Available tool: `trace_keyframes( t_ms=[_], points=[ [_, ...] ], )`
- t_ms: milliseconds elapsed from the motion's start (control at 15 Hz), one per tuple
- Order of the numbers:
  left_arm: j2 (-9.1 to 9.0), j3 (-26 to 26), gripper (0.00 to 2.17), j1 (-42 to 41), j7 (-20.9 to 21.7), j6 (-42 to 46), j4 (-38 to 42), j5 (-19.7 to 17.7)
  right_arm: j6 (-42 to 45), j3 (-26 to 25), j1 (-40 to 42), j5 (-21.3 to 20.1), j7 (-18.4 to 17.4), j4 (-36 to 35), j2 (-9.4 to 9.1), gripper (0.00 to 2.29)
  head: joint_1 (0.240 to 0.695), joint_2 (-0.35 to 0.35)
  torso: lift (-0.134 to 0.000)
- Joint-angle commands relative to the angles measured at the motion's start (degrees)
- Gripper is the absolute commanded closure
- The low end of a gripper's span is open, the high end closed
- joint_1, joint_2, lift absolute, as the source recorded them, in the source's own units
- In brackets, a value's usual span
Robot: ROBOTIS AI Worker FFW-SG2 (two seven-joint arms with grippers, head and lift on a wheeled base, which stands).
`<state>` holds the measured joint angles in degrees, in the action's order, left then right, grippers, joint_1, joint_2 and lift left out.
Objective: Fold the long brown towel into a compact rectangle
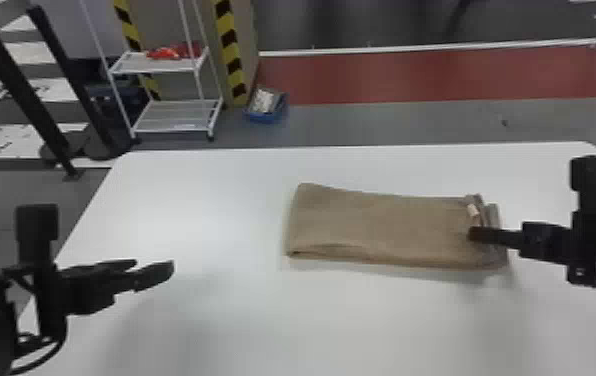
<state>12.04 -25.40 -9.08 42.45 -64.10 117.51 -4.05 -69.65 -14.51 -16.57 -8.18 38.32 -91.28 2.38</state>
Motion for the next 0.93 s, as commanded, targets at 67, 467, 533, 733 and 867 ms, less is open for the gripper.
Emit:
trace_keyframes(
  t_ms=[67, 467, 533, 733, 867],
  points=[
    [0.0, 0.0, 0.09, -0.06, 0.0, 0.32, -0.27, 0.01, 0.07, -0.51, 0.31, 0.62, 0.09, -0.3, -0.1, 1.28, 0.695, 0.117, -0.123],
    [0.09, -0.26, 0.09, 0.03, 0.0, 0.32, -0.09, 0.01, -4.32, -5.79, 3.47, 5.89, 1.5, -8.83, -0.01, 1.3, 0.695, 0.119, -0.123],
    [0.09, -0.26, 0.09, 0.03, 0.0, 0.32, -0.09, 0.01, -5.37, -7.46, 4.26, 6.6, 1.94, -10.94, 0.25, 1.3, 0.695, 0.114, -0.123],
    [0.09, -0.35, 0.09, 0.12, 0.0, 0.32, 0.0, -0.08, -8.71, -13.61, 5.05, 10.2, 2.55, -13.84, 2.27, 1.3, 0.695, 0.095, -0.123],
    [0.09, -0.61, 0.09, 0.12, 0.0, 0.32, 0.0, -0.08, -11.35, -17.3, 4.61, 12.66, 2.64, -15.86, 3.86, 1.3, 0.695, 0.055, -0.123]
  ],
)
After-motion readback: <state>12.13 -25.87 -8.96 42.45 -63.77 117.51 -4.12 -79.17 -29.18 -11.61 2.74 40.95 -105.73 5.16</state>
